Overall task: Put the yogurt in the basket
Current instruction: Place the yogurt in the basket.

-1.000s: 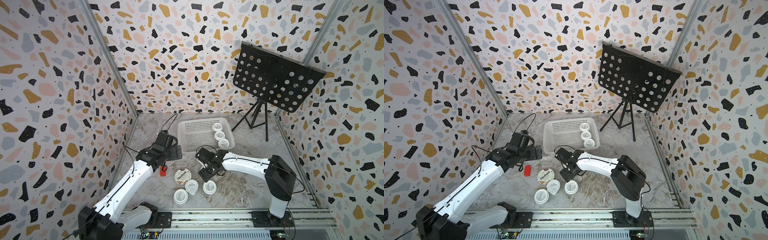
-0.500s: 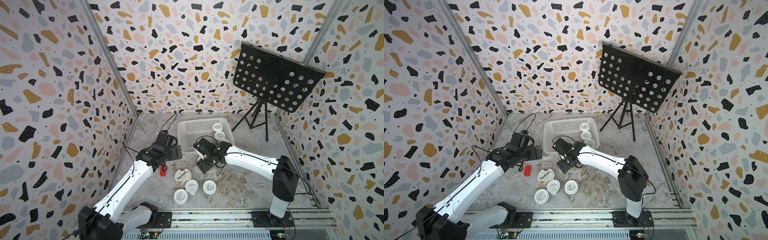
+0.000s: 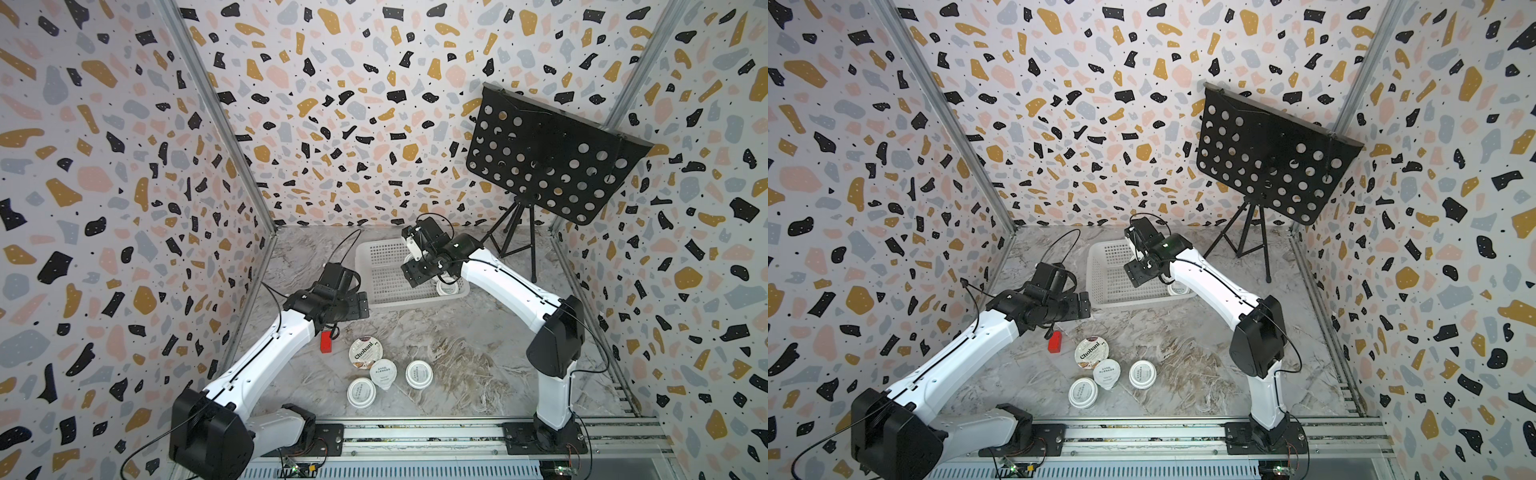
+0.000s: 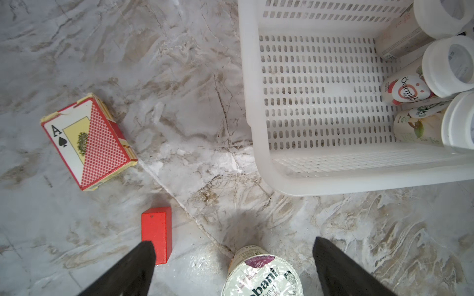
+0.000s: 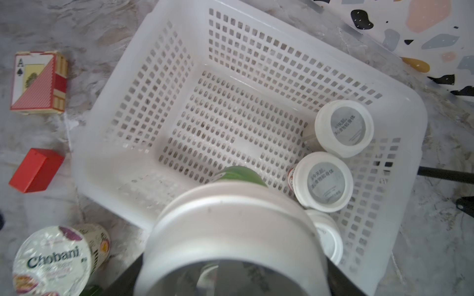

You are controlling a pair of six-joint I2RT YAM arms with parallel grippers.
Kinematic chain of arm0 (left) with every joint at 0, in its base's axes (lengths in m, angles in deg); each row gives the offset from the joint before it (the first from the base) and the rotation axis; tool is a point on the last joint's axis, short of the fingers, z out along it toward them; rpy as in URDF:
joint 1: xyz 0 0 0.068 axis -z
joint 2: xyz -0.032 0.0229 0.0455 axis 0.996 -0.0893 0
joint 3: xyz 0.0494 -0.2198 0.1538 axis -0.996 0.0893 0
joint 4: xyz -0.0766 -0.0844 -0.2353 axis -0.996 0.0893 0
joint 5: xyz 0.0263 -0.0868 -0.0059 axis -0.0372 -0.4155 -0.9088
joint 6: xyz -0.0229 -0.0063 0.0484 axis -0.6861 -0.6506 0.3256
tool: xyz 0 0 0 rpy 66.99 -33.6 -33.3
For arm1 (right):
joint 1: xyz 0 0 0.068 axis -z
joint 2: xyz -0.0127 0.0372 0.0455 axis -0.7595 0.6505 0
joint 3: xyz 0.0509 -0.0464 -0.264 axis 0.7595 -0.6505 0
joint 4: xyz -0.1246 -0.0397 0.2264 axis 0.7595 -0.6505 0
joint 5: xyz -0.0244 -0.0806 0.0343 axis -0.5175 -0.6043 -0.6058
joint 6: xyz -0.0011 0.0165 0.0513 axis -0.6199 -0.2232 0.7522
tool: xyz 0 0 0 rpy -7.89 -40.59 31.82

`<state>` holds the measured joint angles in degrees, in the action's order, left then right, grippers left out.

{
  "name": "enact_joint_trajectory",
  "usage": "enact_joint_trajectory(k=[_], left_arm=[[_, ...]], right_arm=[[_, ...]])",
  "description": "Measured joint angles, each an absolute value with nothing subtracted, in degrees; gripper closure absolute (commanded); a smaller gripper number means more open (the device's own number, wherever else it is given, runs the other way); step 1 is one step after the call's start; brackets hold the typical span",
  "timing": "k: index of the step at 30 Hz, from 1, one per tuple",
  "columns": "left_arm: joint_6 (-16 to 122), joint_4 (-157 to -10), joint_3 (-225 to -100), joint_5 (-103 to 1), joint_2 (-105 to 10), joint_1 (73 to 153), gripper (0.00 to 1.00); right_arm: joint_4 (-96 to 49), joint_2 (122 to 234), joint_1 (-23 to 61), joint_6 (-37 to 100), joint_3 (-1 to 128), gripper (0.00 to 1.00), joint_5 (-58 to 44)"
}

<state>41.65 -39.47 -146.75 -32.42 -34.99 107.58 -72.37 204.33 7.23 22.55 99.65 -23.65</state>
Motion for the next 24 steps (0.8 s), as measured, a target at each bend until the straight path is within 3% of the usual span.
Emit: enact_joint_trajectory(k=[11,24], left_arm=[[42.0,-39.3,-148.35,-32.24,-37.25,107.38,0.0],[42.07,-39.32,-148.35,-32.2,-37.25,107.38,0.0]], right_arm=[[-72.19,221.79,9.98,19.93,115.56,0.24,-23.26],[-72.96,229.11,11.25,18.88,122.97,0.24,-23.67]])
